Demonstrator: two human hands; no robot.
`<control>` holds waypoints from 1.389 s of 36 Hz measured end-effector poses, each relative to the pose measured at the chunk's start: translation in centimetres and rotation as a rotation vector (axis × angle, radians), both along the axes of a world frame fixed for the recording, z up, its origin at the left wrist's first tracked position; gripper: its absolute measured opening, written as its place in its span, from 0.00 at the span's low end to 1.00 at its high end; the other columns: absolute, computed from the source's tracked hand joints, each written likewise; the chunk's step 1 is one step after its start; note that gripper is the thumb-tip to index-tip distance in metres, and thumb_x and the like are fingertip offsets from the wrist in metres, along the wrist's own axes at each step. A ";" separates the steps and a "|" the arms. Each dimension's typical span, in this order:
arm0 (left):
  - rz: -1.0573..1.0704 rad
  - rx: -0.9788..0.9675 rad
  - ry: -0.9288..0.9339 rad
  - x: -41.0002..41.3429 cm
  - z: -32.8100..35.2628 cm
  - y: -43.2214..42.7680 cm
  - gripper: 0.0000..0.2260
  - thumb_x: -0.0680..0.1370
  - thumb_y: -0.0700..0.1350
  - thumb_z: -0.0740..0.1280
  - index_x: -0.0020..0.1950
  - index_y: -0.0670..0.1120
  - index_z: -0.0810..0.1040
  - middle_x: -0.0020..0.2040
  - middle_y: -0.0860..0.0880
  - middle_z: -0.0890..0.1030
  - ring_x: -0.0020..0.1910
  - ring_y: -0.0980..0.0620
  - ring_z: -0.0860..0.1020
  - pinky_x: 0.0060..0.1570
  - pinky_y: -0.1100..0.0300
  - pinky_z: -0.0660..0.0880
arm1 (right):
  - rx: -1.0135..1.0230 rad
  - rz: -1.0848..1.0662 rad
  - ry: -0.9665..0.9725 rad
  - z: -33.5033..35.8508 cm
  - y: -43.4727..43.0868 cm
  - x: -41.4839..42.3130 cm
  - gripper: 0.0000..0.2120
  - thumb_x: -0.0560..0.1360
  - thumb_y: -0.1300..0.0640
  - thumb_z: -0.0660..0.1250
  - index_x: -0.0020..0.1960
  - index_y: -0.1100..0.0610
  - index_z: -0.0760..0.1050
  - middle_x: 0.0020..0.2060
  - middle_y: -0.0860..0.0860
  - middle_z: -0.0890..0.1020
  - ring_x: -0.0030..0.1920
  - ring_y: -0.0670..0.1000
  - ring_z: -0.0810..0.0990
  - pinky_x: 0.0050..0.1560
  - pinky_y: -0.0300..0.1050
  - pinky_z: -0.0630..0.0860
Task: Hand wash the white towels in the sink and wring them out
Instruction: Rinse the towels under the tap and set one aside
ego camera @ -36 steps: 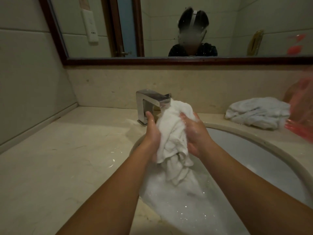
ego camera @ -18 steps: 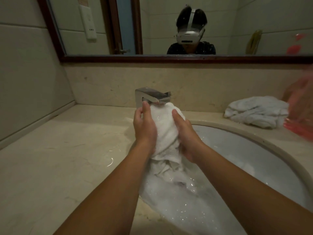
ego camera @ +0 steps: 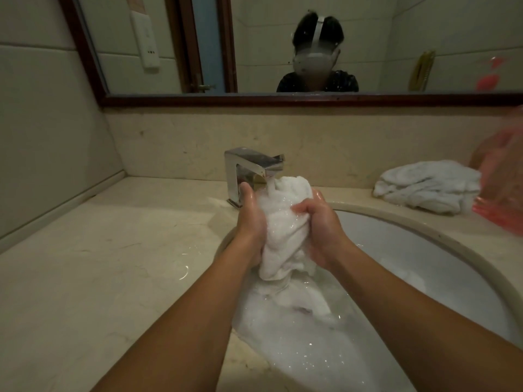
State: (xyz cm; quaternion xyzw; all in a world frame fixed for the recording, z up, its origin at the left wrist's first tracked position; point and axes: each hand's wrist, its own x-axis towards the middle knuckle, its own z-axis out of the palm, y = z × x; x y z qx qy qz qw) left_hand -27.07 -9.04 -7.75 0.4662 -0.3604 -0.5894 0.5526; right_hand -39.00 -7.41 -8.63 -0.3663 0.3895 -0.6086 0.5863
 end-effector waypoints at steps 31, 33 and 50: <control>0.265 -0.157 -0.146 0.6 0.4 -0.5 0.21 0.88 0.59 0.56 0.53 0.50 0.84 0.49 0.50 0.86 0.52 0.50 0.84 0.56 0.55 0.82 | 0.119 -0.166 0.377 -0.6 -0.1 2.3 0.43 0.70 0.22 0.53 0.78 0.42 0.68 0.70 0.49 0.79 0.69 0.56 0.79 0.71 0.61 0.76; 0.281 -0.146 -0.157 0.7 0.5 -0.3 0.20 0.87 0.61 0.57 0.50 0.51 0.83 0.49 0.50 0.87 0.52 0.49 0.85 0.58 0.50 0.82 | 0.146 -0.136 0.370 -0.5 0.0 2.4 0.43 0.72 0.22 0.53 0.81 0.43 0.64 0.73 0.50 0.77 0.70 0.57 0.78 0.73 0.62 0.75; 0.182 -0.182 -0.185 0.6 0.4 0.1 0.37 0.76 0.75 0.51 0.60 0.49 0.85 0.55 0.47 0.88 0.57 0.45 0.85 0.63 0.41 0.80 | 0.128 -0.134 0.276 -0.5 -1.0 0.3 0.14 0.77 0.47 0.74 0.59 0.53 0.84 0.50 0.56 0.90 0.52 0.59 0.89 0.59 0.66 0.84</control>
